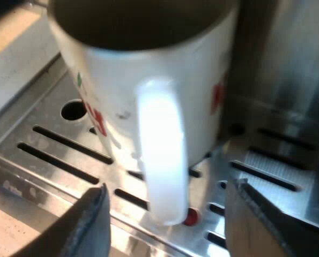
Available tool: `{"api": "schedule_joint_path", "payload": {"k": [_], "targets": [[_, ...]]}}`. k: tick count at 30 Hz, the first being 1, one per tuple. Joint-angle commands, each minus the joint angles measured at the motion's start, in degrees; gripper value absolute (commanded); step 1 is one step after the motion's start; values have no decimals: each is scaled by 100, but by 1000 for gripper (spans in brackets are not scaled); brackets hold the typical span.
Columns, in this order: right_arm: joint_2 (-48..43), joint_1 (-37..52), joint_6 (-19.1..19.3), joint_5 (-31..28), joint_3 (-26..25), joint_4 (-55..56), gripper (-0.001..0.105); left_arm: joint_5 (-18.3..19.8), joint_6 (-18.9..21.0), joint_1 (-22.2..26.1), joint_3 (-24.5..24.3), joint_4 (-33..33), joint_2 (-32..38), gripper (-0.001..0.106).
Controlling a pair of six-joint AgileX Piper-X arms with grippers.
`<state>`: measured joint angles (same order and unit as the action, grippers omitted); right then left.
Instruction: Place mug into machine
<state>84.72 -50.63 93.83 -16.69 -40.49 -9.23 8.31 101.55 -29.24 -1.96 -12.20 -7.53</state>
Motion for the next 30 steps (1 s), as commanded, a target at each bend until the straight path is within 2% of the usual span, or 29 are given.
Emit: {"api": "schedule_joint_path", "payload": {"k": [1, 3, 4, 6, 8, 13, 18, 21, 24, 26, 27, 30], "targets": [[-510, -33, -17, -70, 120, 455, 44, -16, 14, -19, -128, 188, -7, 82], [-898, -31, -19, -70, 195, 750, 39, -16, 14, -19, -216, 186, -7, 82], [-1112, -35, -19, -70, 207, 922, 34, -16, -6, -19, -269, 186, -7, 82], [-1608, -35, -19, -70, 205, 1336, 12, -16, -8, -19, -445, 186, -7, 82], [-1982, -35, -19, -70, 205, 1474, 0, -16, -8, -19, -834, 186, -7, 82], [-2800, -35, -19, -70, 189, 1507, 0, 129, -8, -19, -1358, 94, 5, 82], [-3458, -238, -19, 1, 106, 1507, 0, 143, -8, -19, -2047, -1197, 15, 82], [-3457, -656, -19, -265, 3, 1507, 0, 143, -8, -19, -2281, -1634, 17, 82], [-3331, -1071, -19, -807, -33, 1507, 0, 143, -8, -19, -2463, -1675, 17, 82], [-3275, -1193, -19, -939, -37, 1471, 0, 143, -8, -19, -2513, -1675, 17, 82], [-3026, -1478, -119, -1354, -33, 1293, 0, 143, -8, -19, -2534, -1675, 27, 82], [-2690, -1538, -157, -1442, -56, 922, 0, 178, -8, -19, -2541, -1675, 24, 82]]}}
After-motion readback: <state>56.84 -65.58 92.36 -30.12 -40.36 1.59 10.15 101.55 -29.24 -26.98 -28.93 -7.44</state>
